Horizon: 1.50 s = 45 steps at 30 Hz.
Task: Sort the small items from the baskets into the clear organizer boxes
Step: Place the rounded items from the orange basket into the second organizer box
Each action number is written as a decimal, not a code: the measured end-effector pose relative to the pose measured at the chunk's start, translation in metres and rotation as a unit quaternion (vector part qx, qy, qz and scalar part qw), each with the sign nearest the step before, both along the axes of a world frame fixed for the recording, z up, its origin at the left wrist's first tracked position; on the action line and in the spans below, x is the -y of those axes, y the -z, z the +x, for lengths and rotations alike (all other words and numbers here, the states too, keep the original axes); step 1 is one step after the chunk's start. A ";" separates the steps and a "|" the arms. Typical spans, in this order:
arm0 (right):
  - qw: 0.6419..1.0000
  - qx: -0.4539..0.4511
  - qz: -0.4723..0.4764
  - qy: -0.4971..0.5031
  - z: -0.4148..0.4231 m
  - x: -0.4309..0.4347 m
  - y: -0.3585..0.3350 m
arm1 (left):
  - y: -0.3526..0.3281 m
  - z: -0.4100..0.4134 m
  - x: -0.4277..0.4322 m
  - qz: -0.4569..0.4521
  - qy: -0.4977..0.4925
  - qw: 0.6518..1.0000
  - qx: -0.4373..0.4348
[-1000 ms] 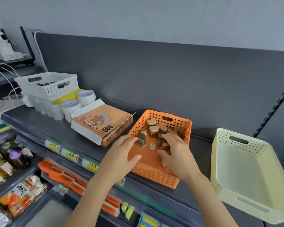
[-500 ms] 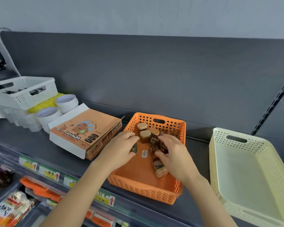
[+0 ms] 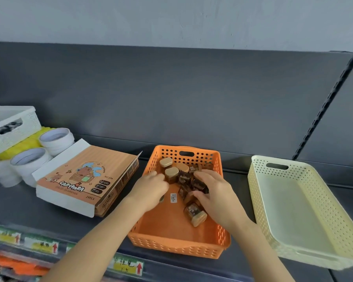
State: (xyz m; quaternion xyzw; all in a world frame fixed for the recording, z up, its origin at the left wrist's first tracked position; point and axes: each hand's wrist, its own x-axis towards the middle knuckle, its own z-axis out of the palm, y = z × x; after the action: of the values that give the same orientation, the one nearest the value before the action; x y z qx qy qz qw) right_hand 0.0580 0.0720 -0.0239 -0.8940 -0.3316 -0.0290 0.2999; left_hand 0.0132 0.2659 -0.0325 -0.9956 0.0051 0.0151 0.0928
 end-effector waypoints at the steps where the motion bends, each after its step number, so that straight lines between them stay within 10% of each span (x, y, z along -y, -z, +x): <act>1: 1.000 0.000 -0.002 0.001 -0.001 0.000 0.000 | 0.000 0.001 -0.001 -0.016 -0.004 1.000 0.009; 14: 0.998 0.006 -0.038 -0.042 0.021 -0.041 -0.012 | -0.012 -0.006 -0.024 -0.213 -0.071 0.942 0.248; 45: 0.948 -0.033 -0.242 -0.205 0.031 -0.087 0.004 | -0.003 -0.028 -0.035 -0.350 -0.163 0.882 0.269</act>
State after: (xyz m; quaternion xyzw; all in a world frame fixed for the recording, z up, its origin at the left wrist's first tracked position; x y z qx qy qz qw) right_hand 0.0892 0.1595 -0.0280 -0.8531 -0.4945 0.1437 0.0844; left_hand -0.0149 0.3007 -0.0295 -0.9157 -0.1777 -0.2412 -0.2678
